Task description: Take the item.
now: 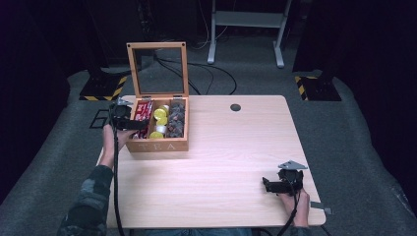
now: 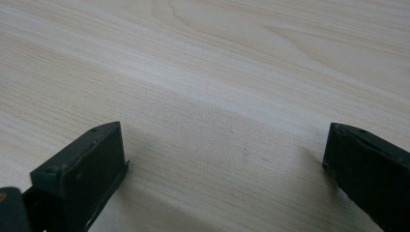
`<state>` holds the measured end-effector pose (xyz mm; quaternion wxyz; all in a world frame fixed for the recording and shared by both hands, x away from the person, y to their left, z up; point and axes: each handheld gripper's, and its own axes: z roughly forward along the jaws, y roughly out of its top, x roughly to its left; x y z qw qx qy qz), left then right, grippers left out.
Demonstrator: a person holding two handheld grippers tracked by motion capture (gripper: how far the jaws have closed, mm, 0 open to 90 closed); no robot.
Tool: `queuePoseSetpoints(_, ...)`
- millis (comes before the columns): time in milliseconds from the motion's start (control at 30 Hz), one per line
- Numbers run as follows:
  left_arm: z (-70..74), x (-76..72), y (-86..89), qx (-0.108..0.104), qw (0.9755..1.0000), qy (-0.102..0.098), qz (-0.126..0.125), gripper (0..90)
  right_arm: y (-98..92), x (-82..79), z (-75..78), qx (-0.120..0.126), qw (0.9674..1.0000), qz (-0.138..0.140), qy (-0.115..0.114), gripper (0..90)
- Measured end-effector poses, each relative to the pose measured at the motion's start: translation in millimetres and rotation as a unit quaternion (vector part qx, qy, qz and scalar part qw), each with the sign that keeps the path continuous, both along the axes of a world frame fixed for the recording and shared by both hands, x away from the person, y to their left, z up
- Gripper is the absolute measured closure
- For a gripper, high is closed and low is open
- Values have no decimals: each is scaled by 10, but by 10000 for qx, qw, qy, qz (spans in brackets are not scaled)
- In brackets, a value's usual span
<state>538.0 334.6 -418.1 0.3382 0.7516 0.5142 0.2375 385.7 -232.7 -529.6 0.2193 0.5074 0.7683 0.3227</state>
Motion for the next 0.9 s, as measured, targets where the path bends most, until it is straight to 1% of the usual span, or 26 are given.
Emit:
queuePoseSetpoints(33, -30, 28, 0, 38, 10000, -2, 41, 252, -2, 0, 1, -15, 10000, 8, -8, 6)
queuePoseSetpoints(67, -42, 40, 3, 52, 10000, 33, 73, 265, -1, 0, 0, -6, 10000, 6, -5, 6)
queuePoseSetpoints(100, -42, 40, 3, 52, 10000, 33, 73, 300, -1, 0, 0, -6, 10000, 6, -5, 6)
queuePoseSetpoints(133, -60, 54, 7, 117, 9998, 71, 171, 300, 0, 0, 0, 0, 10000, 2, 1, 7)
queuePoseSetpoints(167, -91, 78, 11, 191, 9993, 84, 305, 364, 0, -2, 1, 7, 10000, 9, -4, 11)
queuePoseSetpoints(233, -118, 96, 26, 152, 9993, 119, 331, 397, 1, -2, 1, 6, 10000, 8, -4, 11)
queuePoseSetpoints(300, -127, 105, 39, 185, 9992, 140, 324, 407, 1, -2, 1, 6, 10000, 7, -6, 11)
queuePoseSetpoints(333, -138, 114, 40, 180, 9991, 125, 350, 427, 5, -5, 1, 23, 10000, -16, 8, 11)
queuePoseSetpoints(367, -143, 120, 44, 182, 9992, 150, 332, 438, 1, -2, 1, 7, 10000, 7, -4, 11)
queuePoseSetpoints(467, -169, 146, 32, 229, 9992, 128, 299, 488, 1, -2, 1, 6, 10000, 8, -6, 11)
queuePoseSetpoints(500, -182, 156, 27, 246, 9991, 147, 306, 488, 2, -3, 1, 13, 10000, 0, -2, 11)
queuePoseSetpoints(533, -200, 183, 29, 248, 9991, 201, 289, 512, 1, -2, 1, 7, 10000, 7, -4, 11)
queuePoseSetpoints(600, -206, 208, 45, 180, 9990, 272, 301, 532, 1, -3, 1, 9, 10000, 4, -3, 11)
queuePoseSetpoints(667, -213, 224, 42, 176, 9989, 275, 324, 543, 1, -3, 1, 8, 10000, 4, -3, 11)
queuePoseSetpoints(700, -217, 232, 41, 211, 9988, 300, 310, 565, 1, -3, 1, 8, 10000, 4, -2, 12)
queuePoseSetpoints(800, -230, 244, 19, 237, 9988, 340, 273, 592, 1, -3, 1, 8, 10000, 3, -3, 12)
queuePoseSetpoints(833, -244, 255, 8, 342, 9982, 413, 259, 609, 1, -4, 1, 8, 10000, 4, -3, 12)
queuePoseSetpoints(867, -244, 255, 8, 342, 9982, 413, 259, 621, 1, -4, 1, 8, 10000, 4, -3, 12)
queuePoseSetpoints(900, -269, 265, 4, 300, 9980, 457, 311, 632, 1, -4, 1, 9, 10000, 2, -4, 13)
